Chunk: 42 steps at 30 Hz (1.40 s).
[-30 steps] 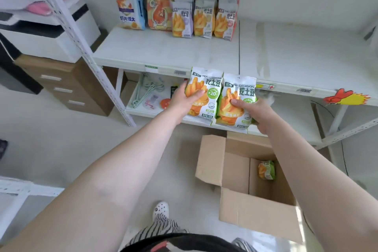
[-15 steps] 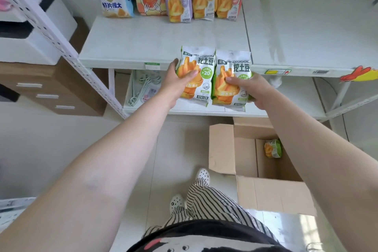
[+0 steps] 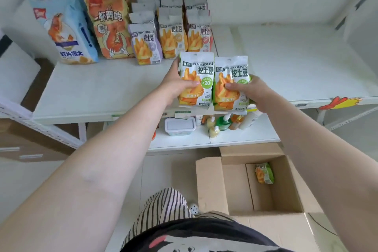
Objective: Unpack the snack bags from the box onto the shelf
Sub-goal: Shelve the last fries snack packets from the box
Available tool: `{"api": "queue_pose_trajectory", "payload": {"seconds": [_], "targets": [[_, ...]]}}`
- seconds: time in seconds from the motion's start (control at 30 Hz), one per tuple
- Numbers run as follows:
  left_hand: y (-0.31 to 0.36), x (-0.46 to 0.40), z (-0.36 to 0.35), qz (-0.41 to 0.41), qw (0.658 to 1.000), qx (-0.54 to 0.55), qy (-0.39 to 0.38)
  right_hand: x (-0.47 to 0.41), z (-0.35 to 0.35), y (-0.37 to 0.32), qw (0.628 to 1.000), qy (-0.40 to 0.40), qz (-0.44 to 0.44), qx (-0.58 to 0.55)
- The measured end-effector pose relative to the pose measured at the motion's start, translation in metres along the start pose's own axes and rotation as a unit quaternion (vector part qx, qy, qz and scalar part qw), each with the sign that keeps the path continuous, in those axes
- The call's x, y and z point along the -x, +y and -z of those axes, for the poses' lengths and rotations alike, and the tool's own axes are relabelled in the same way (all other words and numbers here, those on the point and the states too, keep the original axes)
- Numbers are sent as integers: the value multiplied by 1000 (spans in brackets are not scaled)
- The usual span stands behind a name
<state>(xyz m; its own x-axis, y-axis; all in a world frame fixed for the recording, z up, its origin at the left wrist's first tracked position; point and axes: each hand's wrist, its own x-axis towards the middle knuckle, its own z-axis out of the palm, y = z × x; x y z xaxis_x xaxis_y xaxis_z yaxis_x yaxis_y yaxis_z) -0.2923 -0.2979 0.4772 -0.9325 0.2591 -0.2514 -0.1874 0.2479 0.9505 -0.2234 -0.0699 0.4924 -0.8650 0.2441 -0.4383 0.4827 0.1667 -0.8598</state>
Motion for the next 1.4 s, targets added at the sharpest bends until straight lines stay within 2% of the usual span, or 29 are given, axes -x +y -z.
{"api": "queue_pose_trajectory", "payload": {"seconds": [0.17, 0.47, 0.53, 0.67, 0.77, 0.9, 1.07, 1.2, 1.23, 1.3, 1.4], "targets": [[35, -52, -29, -28, 998, -29, -57, -26, 33, -4, 998, 56, -3, -32], [52, -131, -61, -64, 996, -64, -3, -74, 54, -4, 986, 136, 20, -96], [50, -148, -61, -65, 996, -65, -12, -80, 56, 2, 984, 121, 46, -118], [40, -175, -57, -47, 993, -99, -53, -90, 42, 21, 989, 24, 85, -117], [41, -184, -48, -62, 986, -142, -60, -102, 16, 26, 989, -19, 98, -111], [58, -191, -34, -164, 934, -310, -66, -117, -12, 29, 989, -28, 109, -100], [78, -190, -25, -272, 844, -441, -140, -125, -28, 31, 989, 38, 115, -90], [92, -185, -24, -204, 835, -458, -227, -133, -32, 36, 984, 58, 137, -96], [91, -184, -26, -207, 823, -472, -238, -134, -33, 36, 984, 59, 136, -100], [85, -181, -30, -226, 797, -513, -226, -137, -36, 35, 986, 54, 127, -99], [78, -177, -34, -237, 794, -529, -182, -137, -39, 38, 989, 37, 139, -46]]}}
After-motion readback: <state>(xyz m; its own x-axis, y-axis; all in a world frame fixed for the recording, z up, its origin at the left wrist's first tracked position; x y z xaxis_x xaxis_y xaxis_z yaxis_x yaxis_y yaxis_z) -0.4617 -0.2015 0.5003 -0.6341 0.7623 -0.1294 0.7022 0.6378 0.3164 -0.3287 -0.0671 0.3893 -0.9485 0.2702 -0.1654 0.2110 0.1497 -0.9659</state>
